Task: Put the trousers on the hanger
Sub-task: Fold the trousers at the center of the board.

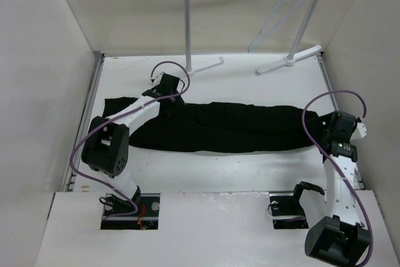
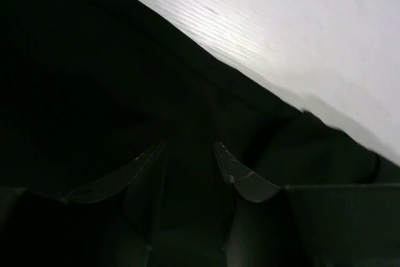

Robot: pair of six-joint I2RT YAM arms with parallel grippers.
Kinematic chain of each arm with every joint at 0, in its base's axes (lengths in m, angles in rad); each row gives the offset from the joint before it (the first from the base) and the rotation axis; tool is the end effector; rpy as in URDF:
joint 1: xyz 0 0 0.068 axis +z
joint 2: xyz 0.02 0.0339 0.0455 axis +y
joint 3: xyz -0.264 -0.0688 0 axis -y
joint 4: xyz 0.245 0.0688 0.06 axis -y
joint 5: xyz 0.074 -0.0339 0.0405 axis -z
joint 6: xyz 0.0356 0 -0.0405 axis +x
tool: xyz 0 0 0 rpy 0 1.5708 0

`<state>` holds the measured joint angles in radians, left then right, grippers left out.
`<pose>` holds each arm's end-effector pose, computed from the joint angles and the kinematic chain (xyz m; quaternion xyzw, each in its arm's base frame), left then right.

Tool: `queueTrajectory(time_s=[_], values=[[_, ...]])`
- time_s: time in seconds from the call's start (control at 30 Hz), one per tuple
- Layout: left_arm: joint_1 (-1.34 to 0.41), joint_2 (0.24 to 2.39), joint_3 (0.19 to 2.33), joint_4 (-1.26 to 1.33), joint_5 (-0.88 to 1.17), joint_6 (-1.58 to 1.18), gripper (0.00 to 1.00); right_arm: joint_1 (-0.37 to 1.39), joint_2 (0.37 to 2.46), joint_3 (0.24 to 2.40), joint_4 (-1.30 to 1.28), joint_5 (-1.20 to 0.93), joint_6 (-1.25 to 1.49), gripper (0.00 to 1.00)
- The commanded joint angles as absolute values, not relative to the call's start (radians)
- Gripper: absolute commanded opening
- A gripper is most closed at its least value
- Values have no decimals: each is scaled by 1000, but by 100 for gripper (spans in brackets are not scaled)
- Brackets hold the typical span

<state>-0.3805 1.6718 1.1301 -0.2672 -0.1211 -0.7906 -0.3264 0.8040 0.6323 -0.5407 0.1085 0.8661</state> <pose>0.3386 -0.1308 0.2221 -0.2107 0.9026 -0.1583 0.3403 0.1610 -0.0586 0.2494 0.5285 0.7386 0.0633 0.4136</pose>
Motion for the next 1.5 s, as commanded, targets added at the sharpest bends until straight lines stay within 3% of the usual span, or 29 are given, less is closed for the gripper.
queueTrajectory(time_s=[0.0, 0.2, 0.43, 0.63, 0.73, 0.83, 0.93, 1.07, 1.3, 1.47], values=[[-409, 1631, 1138, -225, -112, -831, 33, -393, 795, 595, -609, 209, 885, 86], [-337, 1569, 961, -255, -115, -842, 33, -456, 1003, 558, -398, 8, 888, 90], [-193, 1480, 726, -304, -155, -957, 34, -487, 1210, 564, -270, -9, 934, 88], [-137, 1468, 657, -313, -137, -980, 35, -484, 1331, 586, -215, -38, 1000, 74], [-149, 1425, 646, -305, -129, -976, 40, -484, 1353, 601, -199, -35, 1011, 56], [-200, 1398, 696, -310, -123, -965, 47, -482, 1350, 614, -192, -37, 1041, 28], [-258, 1387, 787, -322, -124, -943, 54, -464, 1269, 630, -196, 7, 1065, 16], [-393, 1411, 938, -331, -124, -899, 62, -398, 1103, 737, -340, 142, 1045, 14], [-660, 1489, 1227, -373, -178, -911, 65, -308, 939, 1001, -511, 241, 885, 15], [-830, 1558, 1466, -449, -285, -928, 67, -86, 894, 1110, -520, 359, 744, 17]])
